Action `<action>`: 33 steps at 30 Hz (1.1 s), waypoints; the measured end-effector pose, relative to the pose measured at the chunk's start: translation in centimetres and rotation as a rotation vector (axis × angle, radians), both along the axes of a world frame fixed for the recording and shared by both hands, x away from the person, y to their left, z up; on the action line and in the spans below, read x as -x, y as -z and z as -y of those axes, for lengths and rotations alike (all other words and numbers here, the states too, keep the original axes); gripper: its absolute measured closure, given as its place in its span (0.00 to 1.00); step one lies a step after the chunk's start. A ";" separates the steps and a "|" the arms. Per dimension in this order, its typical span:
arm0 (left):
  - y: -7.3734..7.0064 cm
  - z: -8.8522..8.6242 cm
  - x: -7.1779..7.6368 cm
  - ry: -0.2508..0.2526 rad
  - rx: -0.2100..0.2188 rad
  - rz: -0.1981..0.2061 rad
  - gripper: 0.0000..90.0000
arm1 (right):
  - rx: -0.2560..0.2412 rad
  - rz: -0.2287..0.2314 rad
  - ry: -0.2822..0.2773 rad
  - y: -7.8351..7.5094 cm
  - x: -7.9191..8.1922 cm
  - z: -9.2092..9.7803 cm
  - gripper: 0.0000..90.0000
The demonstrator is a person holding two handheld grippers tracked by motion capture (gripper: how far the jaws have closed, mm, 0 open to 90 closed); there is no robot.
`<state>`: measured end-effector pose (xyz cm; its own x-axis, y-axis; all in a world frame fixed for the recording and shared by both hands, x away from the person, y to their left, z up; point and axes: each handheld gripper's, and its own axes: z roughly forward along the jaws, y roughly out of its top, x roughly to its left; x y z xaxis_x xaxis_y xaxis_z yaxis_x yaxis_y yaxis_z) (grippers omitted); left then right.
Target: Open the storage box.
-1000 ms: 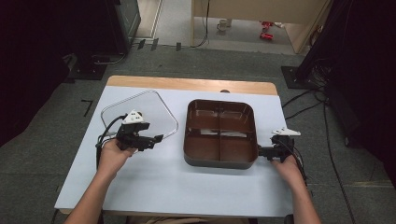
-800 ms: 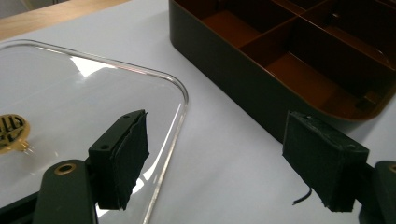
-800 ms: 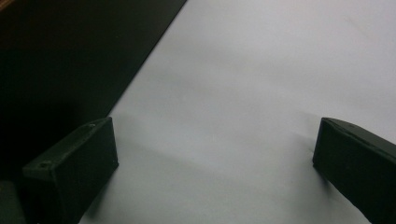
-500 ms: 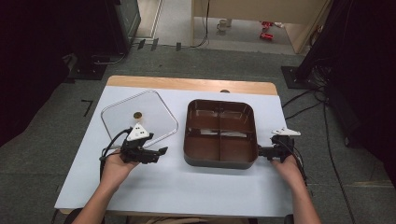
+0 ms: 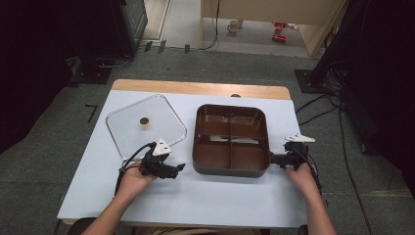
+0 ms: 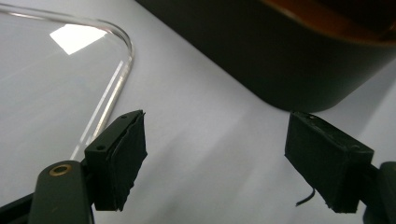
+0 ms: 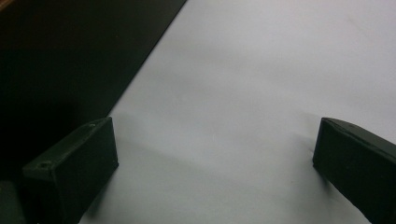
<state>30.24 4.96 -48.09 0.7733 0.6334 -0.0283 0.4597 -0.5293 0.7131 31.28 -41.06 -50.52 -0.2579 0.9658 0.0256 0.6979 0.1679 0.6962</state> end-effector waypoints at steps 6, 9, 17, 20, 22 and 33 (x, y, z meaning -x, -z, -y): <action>1.3 1.0 -0.3 0.021 -0.026 0.001 0.23 | 0.000 0.000 -0.001 0.0 0.0 0.0 0.00; 1.6 1.1 -0.4 0.027 -0.011 0.018 0.22 | 0.000 0.001 -0.001 0.0 0.0 0.0 0.00; 1.8 1.2 -0.3 0.033 0.000 0.031 0.18 | 0.000 0.000 -0.001 0.0 0.0 0.0 0.00; 1.9 1.2 -0.3 0.033 0.001 0.032 0.18 | 0.000 0.001 -0.001 0.0 0.0 0.0 0.00; 1.9 1.2 -0.3 0.033 0.000 0.033 0.18 | 0.000 0.001 -0.001 0.0 0.0 0.0 0.00; 1.9 1.2 -0.3 0.033 0.000 0.036 0.18 | 0.000 0.001 0.000 0.0 0.0 0.0 0.00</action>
